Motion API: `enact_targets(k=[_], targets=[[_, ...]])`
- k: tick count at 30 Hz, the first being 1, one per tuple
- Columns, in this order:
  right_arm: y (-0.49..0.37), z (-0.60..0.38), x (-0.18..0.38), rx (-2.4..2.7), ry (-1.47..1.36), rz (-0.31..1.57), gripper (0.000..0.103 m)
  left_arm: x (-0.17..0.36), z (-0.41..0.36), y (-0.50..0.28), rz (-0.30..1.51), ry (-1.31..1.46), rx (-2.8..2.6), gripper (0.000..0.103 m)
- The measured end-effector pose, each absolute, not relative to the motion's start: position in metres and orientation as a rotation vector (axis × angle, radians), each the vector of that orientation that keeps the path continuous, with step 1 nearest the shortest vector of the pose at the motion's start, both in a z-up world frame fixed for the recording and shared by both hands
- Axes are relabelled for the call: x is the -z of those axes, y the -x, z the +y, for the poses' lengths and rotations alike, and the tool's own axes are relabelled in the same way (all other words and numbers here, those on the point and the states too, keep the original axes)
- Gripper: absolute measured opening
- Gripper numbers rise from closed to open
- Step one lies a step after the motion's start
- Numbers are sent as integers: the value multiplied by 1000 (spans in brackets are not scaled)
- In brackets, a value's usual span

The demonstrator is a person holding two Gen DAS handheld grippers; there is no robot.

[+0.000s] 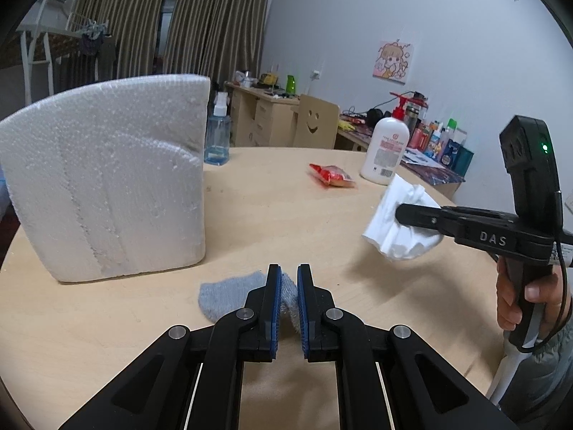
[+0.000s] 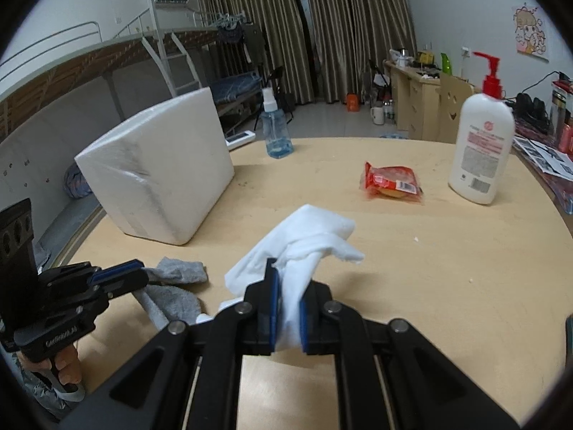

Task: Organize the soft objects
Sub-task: 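Lift the grey sock with the left gripper while the right gripper holds the tissue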

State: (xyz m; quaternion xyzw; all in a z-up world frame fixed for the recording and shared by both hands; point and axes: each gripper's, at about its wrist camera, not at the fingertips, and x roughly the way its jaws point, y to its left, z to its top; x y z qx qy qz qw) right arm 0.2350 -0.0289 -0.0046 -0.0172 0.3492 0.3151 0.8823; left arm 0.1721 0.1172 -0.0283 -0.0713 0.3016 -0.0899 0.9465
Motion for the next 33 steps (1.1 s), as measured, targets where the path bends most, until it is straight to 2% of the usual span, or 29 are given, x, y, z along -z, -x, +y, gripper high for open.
enact_targets(k=[11, 13, 14, 15, 16, 17, 18, 28, 29, 33], targets=[[-212, -46, -3, -679, 14, 681, 12, 19, 110, -146, 597, 122, 178, 9], [-210, -47, -3, -685, 12, 680, 12, 23, 107, -145, 607, 103, 169, 16], [-208, -47, -4, -688, 12, 678, 12, 25, 107, -146, 613, 102, 162, 28], [-206, -47, -4, -690, 10, 676, 12, 27, 106, -147, 625, 98, 161, 46], [-205, -48, -5, -693, 7, 674, 12, 29, 106, -147, 637, 92, 158, 56], [-204, -48, -5, -698, 5, 672, 12, 32, 106, -147, 649, 85, 149, 71], [-203, -48, -5, -701, 7, 671, 12, 33, 106, -147, 652, 79, 142, 74], [-198, -47, -1, -718, -1, 677, 12, 50, 97, -161, 737, 59, 143, 74], [-198, -48, 0, -718, -6, 680, 12, 50, 96, -162, 741, 55, 142, 69], [-195, -50, -1, -725, -12, 678, 12, 55, 93, -169, 782, 40, 126, 21]])
